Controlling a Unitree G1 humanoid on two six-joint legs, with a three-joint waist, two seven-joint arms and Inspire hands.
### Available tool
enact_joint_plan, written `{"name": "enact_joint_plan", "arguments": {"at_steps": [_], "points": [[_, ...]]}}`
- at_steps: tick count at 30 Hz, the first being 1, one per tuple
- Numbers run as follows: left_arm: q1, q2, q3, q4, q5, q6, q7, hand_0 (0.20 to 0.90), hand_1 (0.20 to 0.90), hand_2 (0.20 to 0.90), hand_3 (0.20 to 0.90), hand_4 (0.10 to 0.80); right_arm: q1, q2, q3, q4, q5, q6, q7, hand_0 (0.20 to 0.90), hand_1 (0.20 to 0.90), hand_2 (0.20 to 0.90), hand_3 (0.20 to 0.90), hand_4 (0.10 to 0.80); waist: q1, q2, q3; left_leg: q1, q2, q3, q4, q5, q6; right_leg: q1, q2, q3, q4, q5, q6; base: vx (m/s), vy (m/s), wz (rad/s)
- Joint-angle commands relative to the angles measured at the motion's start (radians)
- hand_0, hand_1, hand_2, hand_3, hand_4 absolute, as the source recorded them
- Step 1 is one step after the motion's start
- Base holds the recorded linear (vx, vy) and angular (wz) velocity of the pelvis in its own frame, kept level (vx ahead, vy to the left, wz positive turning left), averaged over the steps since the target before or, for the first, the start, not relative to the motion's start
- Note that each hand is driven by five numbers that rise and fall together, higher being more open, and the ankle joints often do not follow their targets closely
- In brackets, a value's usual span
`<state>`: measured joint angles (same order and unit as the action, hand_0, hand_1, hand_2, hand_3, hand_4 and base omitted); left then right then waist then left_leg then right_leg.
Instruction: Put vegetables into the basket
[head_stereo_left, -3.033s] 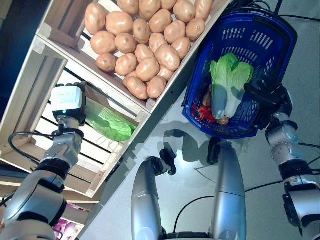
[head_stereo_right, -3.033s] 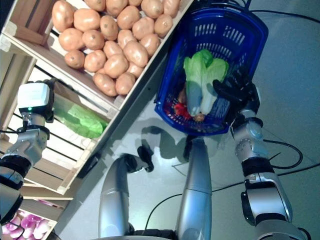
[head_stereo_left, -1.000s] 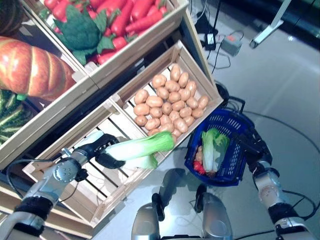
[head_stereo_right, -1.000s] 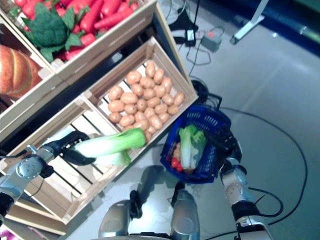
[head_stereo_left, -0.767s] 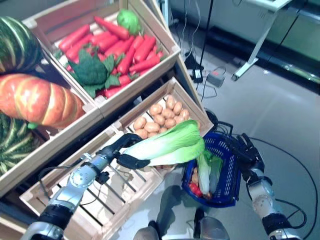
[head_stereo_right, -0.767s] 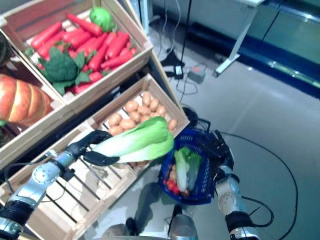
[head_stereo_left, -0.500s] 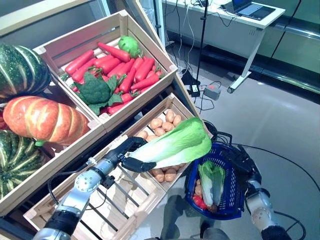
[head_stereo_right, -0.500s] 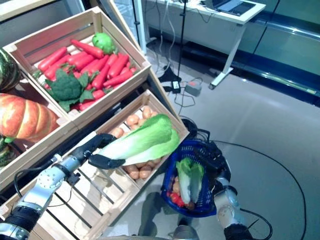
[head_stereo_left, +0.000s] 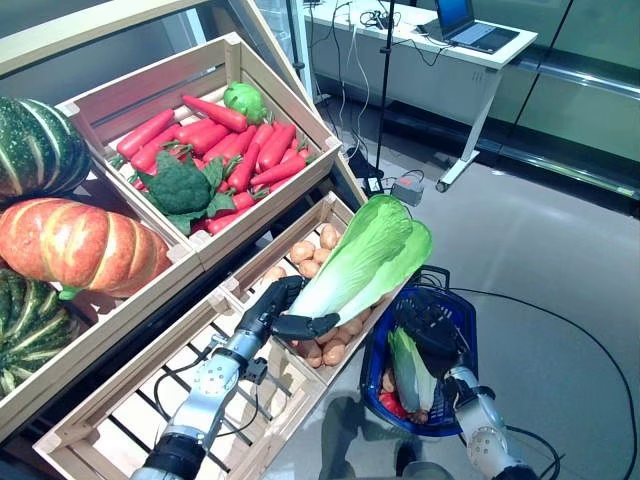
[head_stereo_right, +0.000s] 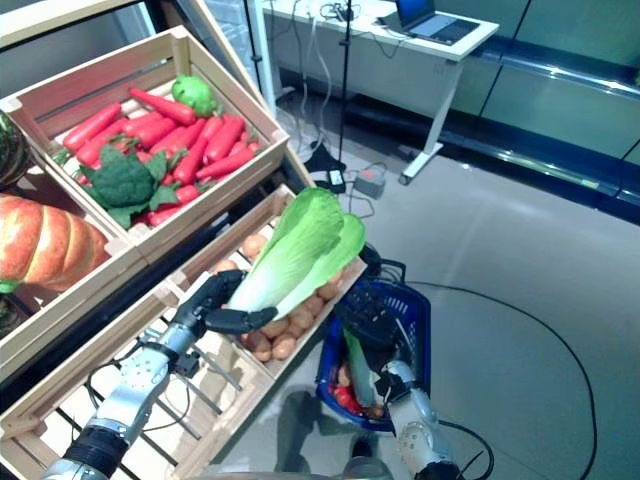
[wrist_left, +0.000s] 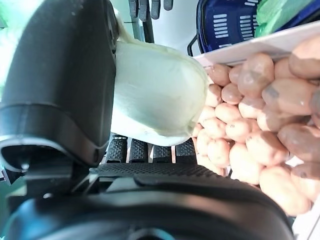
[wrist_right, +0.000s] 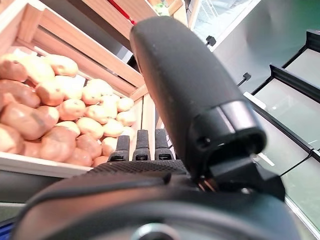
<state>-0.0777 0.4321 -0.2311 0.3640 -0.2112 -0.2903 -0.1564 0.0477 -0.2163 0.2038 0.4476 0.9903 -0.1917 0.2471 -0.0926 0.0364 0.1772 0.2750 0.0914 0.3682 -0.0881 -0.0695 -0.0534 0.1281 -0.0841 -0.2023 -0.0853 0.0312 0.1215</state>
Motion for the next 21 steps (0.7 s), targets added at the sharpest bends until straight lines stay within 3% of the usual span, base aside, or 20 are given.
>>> {"name": "enact_joint_plan", "arguments": {"at_steps": [1, 12, 21], "points": [[-0.083, -0.016, 0.019, -0.027, -0.093, -0.087, 0.046, 0.300, 0.300, 0.300, 0.300, 0.400, -0.053, 0.037, 0.003, -0.070, 0.037, -0.066, 0.124, 0.900, 0.900, 0.900, 0.900, 0.800, -0.016, -0.012, -0.040, -0.057, -0.051, 0.001, 0.001, -0.041, 0.051, 0.015, -0.002, 0.002, -0.002, -0.049, -0.012, -0.009, -0.035, -0.09], [-0.076, -0.048, -0.064, 0.001, -0.071, -0.064, 0.017, 0.300, 0.300, 0.300, 0.300, 0.400, -0.057, 0.050, 0.057, -0.138, 0.099, -0.065, 0.202, 0.900, 0.900, 0.900, 0.900, 0.800, -0.018, -0.016, -0.038, -0.046, -0.045, 0.013, 0.001, -0.041, 0.047, 0.024, 0.008, 0.015, -0.002, -0.053, -0.017, -0.008, -0.025, -0.03], [-0.052, -0.066, -0.151, -0.009, -0.084, -0.102, -0.029, 0.300, 0.300, 0.300, 0.300, 0.400, -0.088, 0.051, 0.077, -0.183, 0.042, -0.138, 0.097, 0.900, 0.900, 0.900, 0.900, 0.800, -0.008, -0.026, -0.039, -0.043, -0.045, 0.013, 0.001, -0.044, 0.050, 0.026, 0.009, 0.014, -0.002, -0.053, -0.015, -0.005, -0.023, -0.04]]}}
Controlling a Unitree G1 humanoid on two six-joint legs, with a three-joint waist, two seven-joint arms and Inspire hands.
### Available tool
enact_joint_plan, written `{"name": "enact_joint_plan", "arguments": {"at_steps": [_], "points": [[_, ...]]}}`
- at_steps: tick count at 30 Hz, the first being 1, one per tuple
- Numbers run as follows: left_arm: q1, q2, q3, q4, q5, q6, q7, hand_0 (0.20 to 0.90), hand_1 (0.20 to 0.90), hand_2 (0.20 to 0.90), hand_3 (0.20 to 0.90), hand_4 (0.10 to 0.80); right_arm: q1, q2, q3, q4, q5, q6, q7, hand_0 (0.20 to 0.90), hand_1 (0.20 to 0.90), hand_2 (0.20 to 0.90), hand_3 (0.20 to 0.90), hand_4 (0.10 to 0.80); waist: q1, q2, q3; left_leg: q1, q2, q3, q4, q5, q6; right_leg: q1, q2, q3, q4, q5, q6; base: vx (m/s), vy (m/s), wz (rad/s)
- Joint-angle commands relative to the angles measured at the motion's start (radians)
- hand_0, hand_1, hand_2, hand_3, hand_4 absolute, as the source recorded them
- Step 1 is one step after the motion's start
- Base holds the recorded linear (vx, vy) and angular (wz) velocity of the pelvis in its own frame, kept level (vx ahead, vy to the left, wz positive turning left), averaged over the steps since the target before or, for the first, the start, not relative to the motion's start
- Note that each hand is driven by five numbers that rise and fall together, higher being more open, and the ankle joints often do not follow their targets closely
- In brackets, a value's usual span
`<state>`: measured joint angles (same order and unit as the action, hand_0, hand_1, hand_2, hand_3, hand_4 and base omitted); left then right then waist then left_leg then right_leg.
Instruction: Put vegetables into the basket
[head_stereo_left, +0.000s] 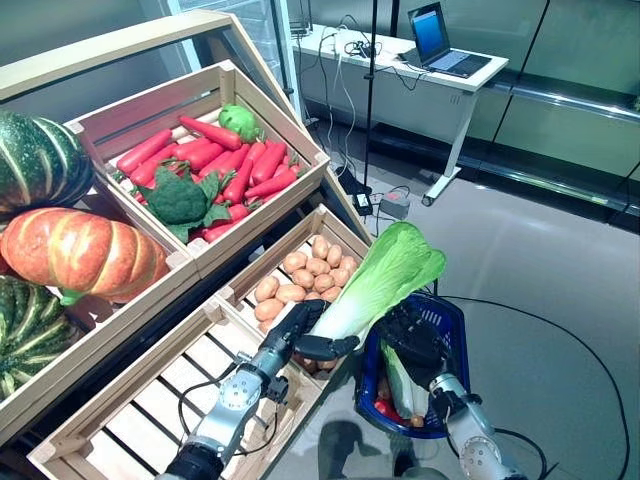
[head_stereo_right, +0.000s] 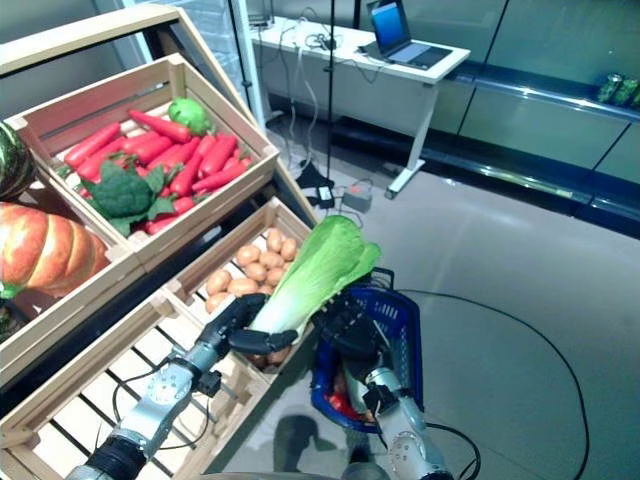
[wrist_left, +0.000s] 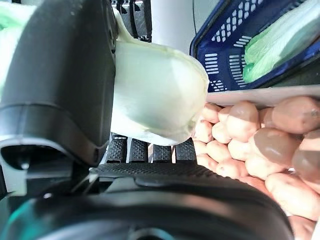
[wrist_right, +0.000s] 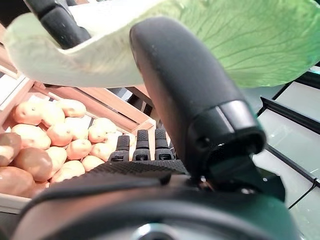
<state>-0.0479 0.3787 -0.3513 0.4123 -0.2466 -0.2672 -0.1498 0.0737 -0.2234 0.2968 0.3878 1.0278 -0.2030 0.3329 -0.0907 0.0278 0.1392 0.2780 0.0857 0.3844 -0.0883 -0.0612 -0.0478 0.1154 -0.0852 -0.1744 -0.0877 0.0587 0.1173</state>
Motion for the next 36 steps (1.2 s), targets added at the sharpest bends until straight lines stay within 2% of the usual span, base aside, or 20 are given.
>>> {"name": "enact_joint_plan", "arguments": {"at_steps": [1, 7, 10, 12, 14, 15, 16, 17, 21, 26, 29, 36], "points": [[-0.081, -0.013, -0.039, -0.061, -0.045, -0.126, -0.044, 0.300, 0.300, 0.300, 0.300, 0.400, -0.121, 0.058, -0.016, -0.124, 0.006, -0.137, 0.003, 0.900, 0.900, 0.900, 0.900, 0.800, -0.004, -0.020, -0.002, -0.050, -0.039, 0.007, 0.001, -0.047, 0.047, 0.034, 0.011, -0.015, 0.000, -0.076, -0.016, -0.024, -0.036, -0.02], [-0.073, -0.001, -0.094, -0.068, -0.023, -0.108, -0.077, 0.300, 0.300, 0.300, 0.300, 0.400, -0.145, 0.062, -0.029, -0.136, 0.053, -0.169, 0.012, 0.900, 0.900, 0.900, 0.900, 0.800, 0.005, -0.023, -0.005, -0.048, -0.037, 0.006, 0.001, -0.048, 0.049, 0.037, 0.010, -0.019, 0.000, -0.075, -0.014, -0.003, -0.007, 0.00], [-0.071, 0.008, -0.119, -0.079, 0.011, -0.134, -0.078, 0.300, 0.300, 0.300, 0.300, 0.400, -0.154, 0.067, -0.036, -0.146, 0.065, -0.178, -0.005, 0.900, 0.900, 0.900, 0.900, 0.800, 0.010, -0.024, -0.007, -0.050, -0.036, 0.003, 0.001, -0.049, 0.049, 0.037, 0.009, -0.022, 0.000, -0.075, -0.012, 0.000, 0.000, 0.00], [-0.073, 0.017, -0.131, -0.090, 0.057, -0.184, -0.048, 0.300, 0.300, 0.300, 0.300, 0.400, -0.157, 0.068, -0.039, -0.144, 0.061, -0.181, -0.021, 0.900, 0.900, 0.900, 0.900, 0.800, 0.011, -0.024, -0.007, -0.049, -0.035, 0.003, 0.001, -0.049, 0.050, 0.037, 0.009, -0.024, 0.000, -0.075, -0.012, 0.004, -0.009, 0.02], [-0.081, 0.032, -0.139, -0.112, 0.118, -0.262, 0.026, 0.300, 0.300, 0.300, 0.300, 0.400, -0.160, 0.069, -0.046, -0.137, 0.058, -0.181, -0.051, 0.900, 0.900, 0.900, 0.900, 0.800, 0.013, -0.025, -0.008, -0.051, -0.035, -0.001, 0.001, -0.049, 0.050, 0.037, 0.008, -0.025, 0.000, -0.075, -0.012, 0.006, -0.010, 0.02], [-0.086, 0.044, -0.138, -0.130, 0.181, -0.307, 0.105, 0.300, 0.300, 0.300, 0.300, 0.400, -0.160, 0.069, -0.050, -0.133, 0.065, -0.174, -0.064, 0.900, 0.900, 0.900, 0.900, 0.800, 0.015, -0.027, -0.009, -0.051, -0.035, -0.002, 0.001, -0.050, 0.050, 0.037, 0.008, -0.026, 0.000, -0.075, -0.013, 0.010, -0.013, 0.03], [-0.087, 0.046, -0.138, -0.133, 0.198, -0.317, 0.122, 0.300, 0.300, 0.300, 0.300, 0.400, -0.160, 0.069, -0.051, -0.131, 0.068, -0.174, -0.066, 0.900, 0.900, 0.900, 0.900, 0.800, 0.016, -0.027, -0.010, -0.052, -0.035, -0.003, 0.001, -0.050, 0.050, 0.037, 0.008, -0.026, 0.000, -0.075, -0.013, 0.018, -0.023, 0.05], [-0.097, 0.063, -0.131, -0.158, 0.288, -0.372, 0.210, 0.300, 0.300, 0.300, 0.300, 0.400, -0.158, 0.073, -0.056, -0.124, 0.088, -0.172, -0.074, 0.900, 0.900, 0.900, 0.900, 0.800, 0.020, -0.030, -0.012, -0.053, -0.034, -0.005, 0.001, -0.050, 0.049, 0.037, 0.008, -0.029, 0.000, -0.075, -0.013, 0.017, -0.024, 0.06], [-0.120, 0.095, -0.136, -0.195, 0.452, -0.449, 0.373, 0.300, 0.300, 0.300, 0.300, 0.400, -0.158, 0.078, -0.064, -0.117, 0.148, -0.178, -0.063, 0.900, 0.900, 0.900, 0.900, 0.800, 0.025, -0.037, -0.013, -0.055, -0.032, -0.014, 0.001, -0.048, 0.046, 0.039, 0.007, -0.035, 0.000, -0.075, -0.015, 0.013, -0.027, 0.08], [-0.142, 0.118, -0.158, -0.217, 0.568, -0.531, 0.503, 0.300, 0.300, 0.300, 0.300, 0.400, -0.160, 0.084, -0.066, -0.116, 0.216, -0.186, -0.035, 0.900, 0.900, 0.900, 0.900, 0.800, 0.026, -0.041, -0.013, -0.055, -0.030, -0.022, 0.001, -0.051, 0.044, 0.040, 0.005, -0.039, 0.000, -0.076, -0.014, 0.008, -0.013, 0.07], [-0.146, 0.119, -0.176, -0.212, 0.552, -0.538, 0.477, 0.300, 0.300, 0.300, 0.300, 0.400, -0.158, 0.090, -0.067, -0.130, 0.274, -0.185, 0.011, 0.900, 0.900, 0.900, 0.900, 0.800, 0.023, -0.041, -0.015, -0.052, -0.030, -0.024, 0.001, -0.052, 0.043, 0.042, 0.005, -0.038, 0.000, -0.076, -0.013, 0.003, -0.001, 0.01], [-0.150, 0.099, -0.210, -0.170, 0.411, -0.488, 0.349, 0.300, 0.300, 0.300, 0.300, 0.400, -0.171, 0.098, -0.065, -0.167, 0.336, -0.184, 0.134, 0.900, 0.900, 0.900, 0.900, 0.800, 0.019, -0.044, -0.018, -0.049, -0.029, -0.023, 0.001, -0.054, 0.043, 0.045, 0.006, -0.035, 0.000, -0.077, -0.012, 0.000, 0.000, 0.00]]}}
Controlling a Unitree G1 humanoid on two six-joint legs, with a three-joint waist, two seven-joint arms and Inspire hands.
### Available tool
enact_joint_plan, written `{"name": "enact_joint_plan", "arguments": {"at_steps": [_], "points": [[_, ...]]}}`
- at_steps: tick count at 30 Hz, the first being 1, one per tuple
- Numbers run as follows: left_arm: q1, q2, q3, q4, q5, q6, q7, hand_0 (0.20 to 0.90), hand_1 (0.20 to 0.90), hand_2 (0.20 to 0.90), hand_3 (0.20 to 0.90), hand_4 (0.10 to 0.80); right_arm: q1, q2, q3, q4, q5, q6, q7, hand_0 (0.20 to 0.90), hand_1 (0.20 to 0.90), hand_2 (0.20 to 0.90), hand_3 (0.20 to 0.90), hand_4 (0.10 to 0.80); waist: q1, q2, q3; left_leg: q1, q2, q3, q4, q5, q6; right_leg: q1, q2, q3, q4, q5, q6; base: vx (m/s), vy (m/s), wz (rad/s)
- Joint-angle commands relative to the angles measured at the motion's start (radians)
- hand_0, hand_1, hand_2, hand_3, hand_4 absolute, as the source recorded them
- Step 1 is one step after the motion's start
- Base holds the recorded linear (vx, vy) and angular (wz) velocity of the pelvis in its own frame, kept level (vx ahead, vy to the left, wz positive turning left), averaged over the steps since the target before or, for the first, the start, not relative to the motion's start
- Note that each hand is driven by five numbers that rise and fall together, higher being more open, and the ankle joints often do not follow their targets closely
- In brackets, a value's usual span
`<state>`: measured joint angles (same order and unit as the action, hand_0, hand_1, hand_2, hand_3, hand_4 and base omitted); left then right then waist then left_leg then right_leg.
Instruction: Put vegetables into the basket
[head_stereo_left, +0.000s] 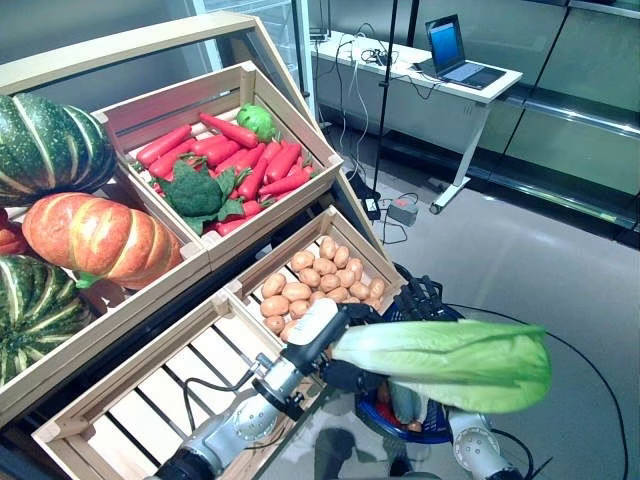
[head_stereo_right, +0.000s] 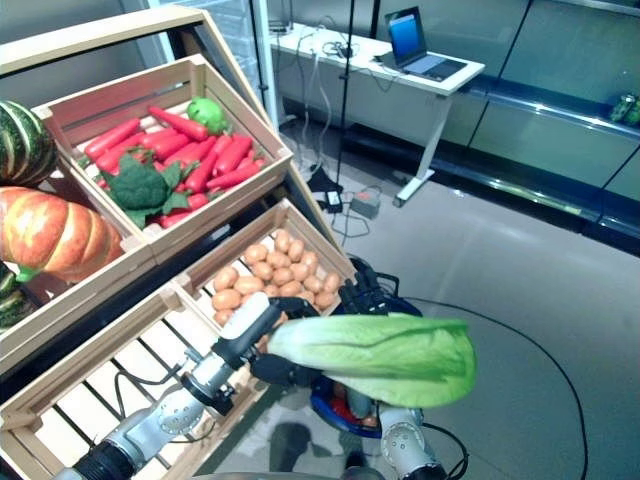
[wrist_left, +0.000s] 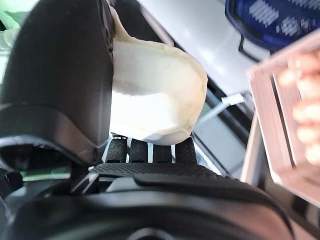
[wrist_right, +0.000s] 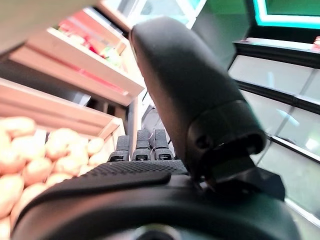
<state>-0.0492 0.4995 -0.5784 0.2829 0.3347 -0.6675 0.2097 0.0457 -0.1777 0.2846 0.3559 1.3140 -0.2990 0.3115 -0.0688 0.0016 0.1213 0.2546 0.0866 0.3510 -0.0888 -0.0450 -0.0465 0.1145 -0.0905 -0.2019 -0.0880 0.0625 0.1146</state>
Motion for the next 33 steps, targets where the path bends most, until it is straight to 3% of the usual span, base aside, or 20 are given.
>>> {"name": "enact_joint_plan", "arguments": {"at_steps": [1, 10, 13, 16, 19, 24, 29, 33], "points": [[-0.149, -0.023, 0.015, -0.038, -0.183, -0.080, -0.025, 0.300, 0.300, 0.300, 0.300, 0.400, -0.147, 0.051, -0.052, -0.138, 0.053, -0.089, 0.167, 0.900, 0.900, 0.900, 0.900, 0.800, -0.003, -0.019, 0.000, -0.025, -0.030, 0.011, 0.002, -0.070, 0.042, 0.046, 0.011, -0.007, 0.001, -0.081, -0.009, 0.000, 0.000, 0.00], [-0.125, -0.065, 0.020, 0.010, -0.305, -0.031, -0.112, 0.300, 0.300, 0.300, 0.300, 0.400, -0.158, 0.032, -0.054, -0.225, -0.034, -0.084, 0.213, 0.900, 0.900, 0.900, 0.900, 0.800, -0.001, -0.025, 0.003, -0.033, -0.028, 0.010, 0.002, -0.069, 0.043, 0.038, 0.012, -0.004, 0.001, -0.081, -0.011, 0.000, 0.000, 0.00], [-0.112, -0.080, 0.040, 0.018, -0.328, -0.036, -0.129, 0.300, 0.300, 0.300, 0.300, 0.400, -0.151, -0.001, -0.056, -0.234, -0.204, -0.093, 0.152, 0.900, 0.900, 0.900, 0.900, 0.800, -0.002, -0.029, 0.003, -0.036, -0.027, 0.011, 0.002, -0.067, 0.042, 0.034, 0.011, -0.003, 0.001, -0.081, -0.011, 0.000, 0.000, 0.00], [-0.100, -0.080, 0.058, 0.005, -0.322, -0.046, -0.110, 0.300, 0.300, 0.300, 0.300, 0.400, -0.141, -0.044, -0.072, -0.246, -0.398, -0.167, 0.043, 0.900, 0.900, 0.900, 0.900, 0.800, -0.006, -0.032, 0.006, -0.037, -0.026, 0.014, 0.002, -0.068, 0.042, 0.032, 0.011, 0.000, 0.001, -0.080, -0.011, 0.000, 0.000, 0.00], [-0.092, -0.059, 0.108, -0.029, -0.323, -0.043, -0.099, 0.300, 0.300, 0.300, 0.300, 0.400, -0.129, -0.134, -0.137, -0.297, -0.671, -0.211, -0.118, 0.900, 0.900, 0.900, 0.900, 0.800, -0.017, -0.036, 0.013, -0.040, -0.025, 0.019, 0.002, -0.071, 0.043, 0.028, 0.012, 0.007, 0.001, -0.078, -0.010, 0.000, 0.000, 0.00], [-0.070, 0.012, 0.229, -0.103, -0.295, 0.001, -0.040, 0.300, 0.300, 0.300, 0.300, 0.400, -0.067, -0.373, -0.296, -0.459, -1.182, -0.124, -0.366, 0.900, 0.900, 0.900, 0.900, 0.800, -0.051, -0.042, 0.025, -0.040, -0.023, 0.035, 0.002, -0.073, 0.045, 0.021, 0.015, 0.026, 0.001, -0.071, -0.005, -0.015, 0.011, -0.02], [-0.115, 0.115, 0.334, -0.196, -0.129, 0.037, 0.085, 0.300, 0.300, 0.300, 0.300, 0.400, -0.010, -0.598, -0.438, -0.563, -1.355, 0.045, -0.403, 0.900, 0.900, 0.900, 0.900, 0.800, -0.080, -0.042, 0.026, -0.043, -0.023, 0.048, 0.002, -0.070, 0.042, 0.012, 0.020, 0.048, 0.001, -0.067, -0.001, -0.031, 0.027, -0.07], [-0.187, 0.213, 0.374, -0.255, -0.091, 0.077, 0.118, 0.300, 0.300, 0.300, 0.300, 0.400, -0.024, -0.651, -0.462, -0.572, -1.329, 0.105, -0.368, 0.900, 0.900, 0.900, 0.900, 0.800, -0.089, -0.037, 0.022, -0.040, -0.025, 0.046, 0.002, -0.070, 0.038, 0.016, 0.020, 0.052, 0.001, -0.069, 0.003, -0.022, 0.030, -0.05]]}}
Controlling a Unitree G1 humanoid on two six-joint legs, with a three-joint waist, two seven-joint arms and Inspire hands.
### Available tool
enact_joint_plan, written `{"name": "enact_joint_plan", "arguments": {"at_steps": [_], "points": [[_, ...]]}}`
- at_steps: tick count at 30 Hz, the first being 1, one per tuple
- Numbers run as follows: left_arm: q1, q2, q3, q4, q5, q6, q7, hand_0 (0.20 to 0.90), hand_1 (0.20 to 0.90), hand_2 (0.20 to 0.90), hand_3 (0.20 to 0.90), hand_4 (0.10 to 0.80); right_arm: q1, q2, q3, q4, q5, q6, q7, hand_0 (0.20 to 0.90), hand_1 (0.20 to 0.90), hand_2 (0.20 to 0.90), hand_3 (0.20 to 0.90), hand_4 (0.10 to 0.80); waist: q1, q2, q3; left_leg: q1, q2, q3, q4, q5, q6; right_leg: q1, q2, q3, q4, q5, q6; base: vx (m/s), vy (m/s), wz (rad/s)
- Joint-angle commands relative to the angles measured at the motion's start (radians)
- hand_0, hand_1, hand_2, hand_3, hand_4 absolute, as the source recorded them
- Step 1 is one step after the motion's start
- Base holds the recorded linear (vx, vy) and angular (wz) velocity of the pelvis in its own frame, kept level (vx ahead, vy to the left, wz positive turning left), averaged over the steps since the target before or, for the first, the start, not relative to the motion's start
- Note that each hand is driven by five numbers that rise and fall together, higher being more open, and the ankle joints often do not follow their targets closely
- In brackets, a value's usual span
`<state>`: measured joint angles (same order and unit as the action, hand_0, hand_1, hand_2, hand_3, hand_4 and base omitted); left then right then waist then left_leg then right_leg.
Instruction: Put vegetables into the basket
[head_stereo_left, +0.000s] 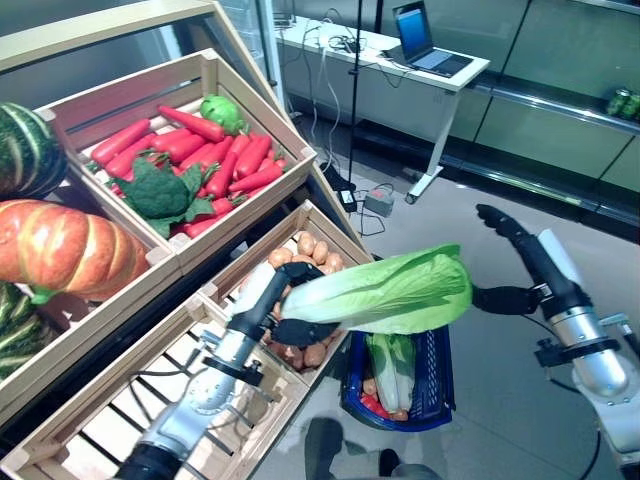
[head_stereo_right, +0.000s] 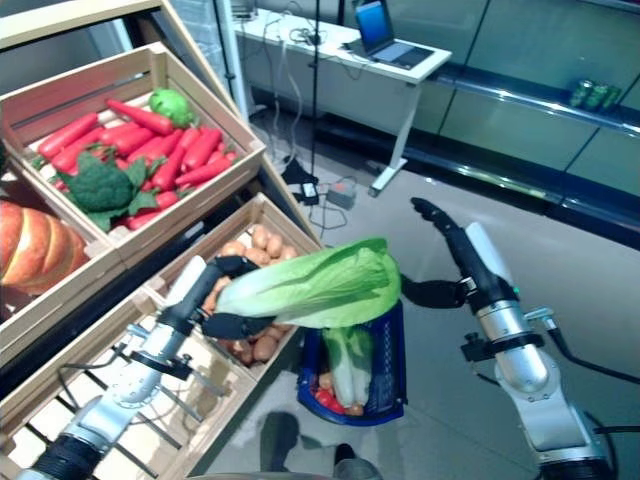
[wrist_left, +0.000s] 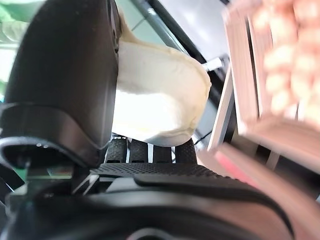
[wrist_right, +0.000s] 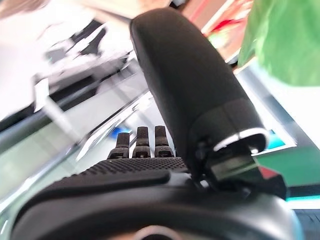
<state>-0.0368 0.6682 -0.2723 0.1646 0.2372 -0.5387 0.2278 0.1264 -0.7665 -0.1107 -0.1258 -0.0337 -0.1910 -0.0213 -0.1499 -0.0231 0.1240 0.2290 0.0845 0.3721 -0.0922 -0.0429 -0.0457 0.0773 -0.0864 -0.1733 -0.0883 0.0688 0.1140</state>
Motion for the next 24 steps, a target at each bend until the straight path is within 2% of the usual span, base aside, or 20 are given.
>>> {"name": "enact_joint_plan", "arguments": {"at_steps": [1, 7, 12, 17, 24], "points": [[-0.218, 0.067, 0.074, -0.146, 0.031, -0.048, 0.113, 0.300, 0.300, 0.300, 0.300, 0.400, -0.113, -0.068, -0.068, -0.088, 0.021, 0.005, -0.034, 0.900, 0.900, 0.900, 0.900, 0.800, -0.009, -0.011, 0.018, -0.013, -0.023, 0.025, 0.005, -0.073, 0.036, 0.054, 0.016, 0.024, 0.001, -0.076, 0.004, -0.023, 0.037, -0.04], [-0.373, 0.227, 0.045, -0.133, 0.117, 0.027, 0.165, 0.300, 0.300, 0.300, 0.300, 0.400, -0.253, -0.163, -0.045, 0.018, -0.011, 0.064, -0.040, 0.900, 0.900, 0.900, 0.900, 0.800, -0.011, -0.001, -0.006, -0.001, -0.025, 0.024, 0.005, -0.077, 0.029, 0.066, 0.015, 0.025, 0.001, -0.083, 0.008, -0.006, 0.037, -0.01], [-0.412, 0.277, 0.035, -0.120, 0.133, 0.060, 0.128, 0.300, 0.300, 0.300, 0.300, 0.400, -0.279, -0.195, -0.046, -0.011, 0.000, 0.077, 0.029, 0.900, 0.900, 0.900, 0.900, 0.800, -0.017, 0.004, -0.015, 0.002, -0.025, 0.026, 0.005, -0.076, 0.028, 0.068, 0.016, 0.028, 0.001, -0.084, 0.008, -0.001, 0.029, -0.06], [-0.548, 0.346, -0.093, -0.047, 0.299, 0.124, 0.200, 0.300, 0.300, 0.300, 0.300, 0.400, -0.393, -0.224, 0.057, -0.058, 0.094, 0.175, 0.185, 0.900, 0.900, 0.900, 0.900, 0.800, -0.023, 0.006, -0.022, 0.004, -0.028, 0.028, 0.005, -0.077, 0.028, 0.071, 0.020, 0.035, 0.001, -0.086, 0.007, -0.002, 0.007, -0.02], [-0.639, 0.361, -0.217, -0.023, 0.427, 0.162, 0.251, 0.300, 0.300, 0.300, 0.300, 0.400, -0.529, -0.221, 0.197, -0.063, 0.307, 0.247, 0.317, 0.900, 0.900, 0.900, 0.900, 0.800, -0.021, 0.000, -0.024, 0.012, -0.027, 0.036, 0.005, -0.079, 0.025, 0.078, 0.022, 0.042, 0.001, -0.088, 0.006, 0.011, 0.000, -0.03]]}}
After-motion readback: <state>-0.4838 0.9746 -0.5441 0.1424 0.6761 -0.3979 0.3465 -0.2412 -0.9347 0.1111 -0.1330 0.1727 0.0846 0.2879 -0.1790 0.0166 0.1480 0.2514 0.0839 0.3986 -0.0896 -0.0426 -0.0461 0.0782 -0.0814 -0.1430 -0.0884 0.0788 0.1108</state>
